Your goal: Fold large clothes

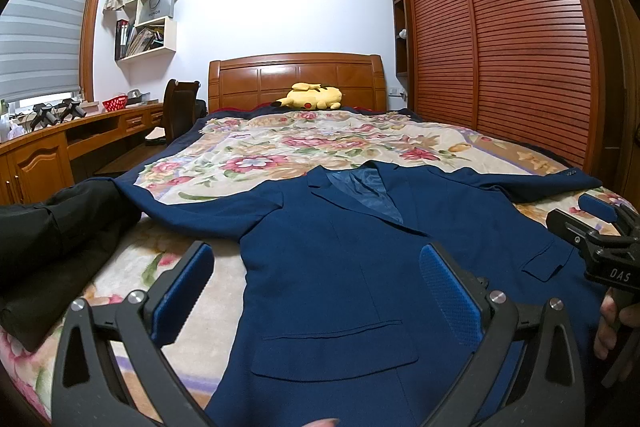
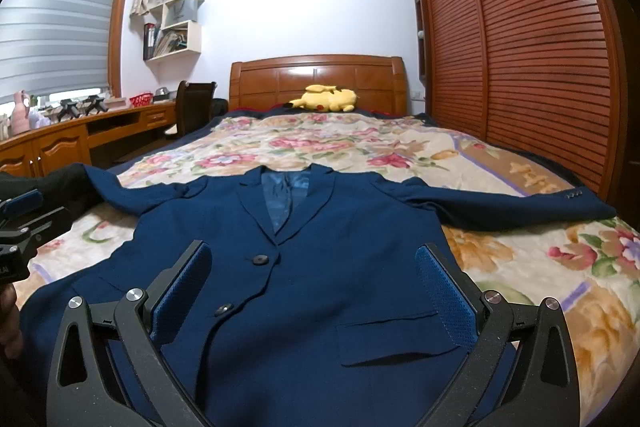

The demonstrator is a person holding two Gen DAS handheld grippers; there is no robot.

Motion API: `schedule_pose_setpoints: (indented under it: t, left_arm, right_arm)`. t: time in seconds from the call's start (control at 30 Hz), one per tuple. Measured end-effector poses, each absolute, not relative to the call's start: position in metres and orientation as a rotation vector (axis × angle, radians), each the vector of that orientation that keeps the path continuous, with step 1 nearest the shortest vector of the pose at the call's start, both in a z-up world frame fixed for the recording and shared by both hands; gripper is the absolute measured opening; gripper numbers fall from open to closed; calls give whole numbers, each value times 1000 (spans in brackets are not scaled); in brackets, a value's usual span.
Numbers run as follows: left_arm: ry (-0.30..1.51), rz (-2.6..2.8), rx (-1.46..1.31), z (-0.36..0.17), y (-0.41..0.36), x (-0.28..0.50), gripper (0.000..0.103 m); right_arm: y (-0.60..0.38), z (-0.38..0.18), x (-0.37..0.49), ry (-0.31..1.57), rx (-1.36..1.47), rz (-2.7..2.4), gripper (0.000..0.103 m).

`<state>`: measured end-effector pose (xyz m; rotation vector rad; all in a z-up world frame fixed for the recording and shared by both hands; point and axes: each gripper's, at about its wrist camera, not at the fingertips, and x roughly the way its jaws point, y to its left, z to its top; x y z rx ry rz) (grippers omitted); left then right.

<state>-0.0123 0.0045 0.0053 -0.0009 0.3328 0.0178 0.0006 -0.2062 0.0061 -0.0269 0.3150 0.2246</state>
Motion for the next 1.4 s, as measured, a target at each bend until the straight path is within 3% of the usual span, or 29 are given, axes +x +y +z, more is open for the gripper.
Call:
schedule_pose_setpoints:
  t: [0.7,1.4]
  left_arm:
    - [390,26,16,19,22,-4,103]
    - [533,153,34,25,117,54,103]
  right_arm:
    - [-178,10,2,349,-75,314,103]
    - [-114,75,49,309,-60,445,103]
